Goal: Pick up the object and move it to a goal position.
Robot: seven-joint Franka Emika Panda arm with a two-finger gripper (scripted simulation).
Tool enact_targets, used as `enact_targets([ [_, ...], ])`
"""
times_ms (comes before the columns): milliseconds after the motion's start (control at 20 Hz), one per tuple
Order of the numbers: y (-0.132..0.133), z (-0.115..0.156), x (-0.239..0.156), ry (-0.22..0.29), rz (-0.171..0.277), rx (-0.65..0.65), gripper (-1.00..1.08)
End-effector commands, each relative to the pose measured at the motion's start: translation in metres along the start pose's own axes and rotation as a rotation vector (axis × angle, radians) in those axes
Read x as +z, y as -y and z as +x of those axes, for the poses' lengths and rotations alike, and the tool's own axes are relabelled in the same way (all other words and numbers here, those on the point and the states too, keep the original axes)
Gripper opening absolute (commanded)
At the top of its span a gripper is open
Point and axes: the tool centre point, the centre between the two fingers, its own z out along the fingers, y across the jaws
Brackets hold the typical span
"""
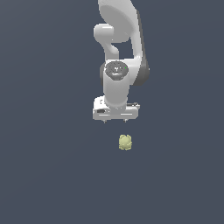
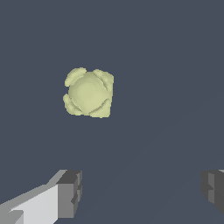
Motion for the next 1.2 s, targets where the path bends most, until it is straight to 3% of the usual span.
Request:
enact_targets([
  [0,0.000,0.000,0.000,0.000,0.000,0.000,1.00],
  [350,0.027,-0.001,0.003,0.015,0.021,-0.051,1.00],
  [650,0.028,0.000,0.003,0.015,0.021,-0.051,1.00],
  [1150,0.037,0.030,0.020,-0.011,0.010,0.017,1.00],
])
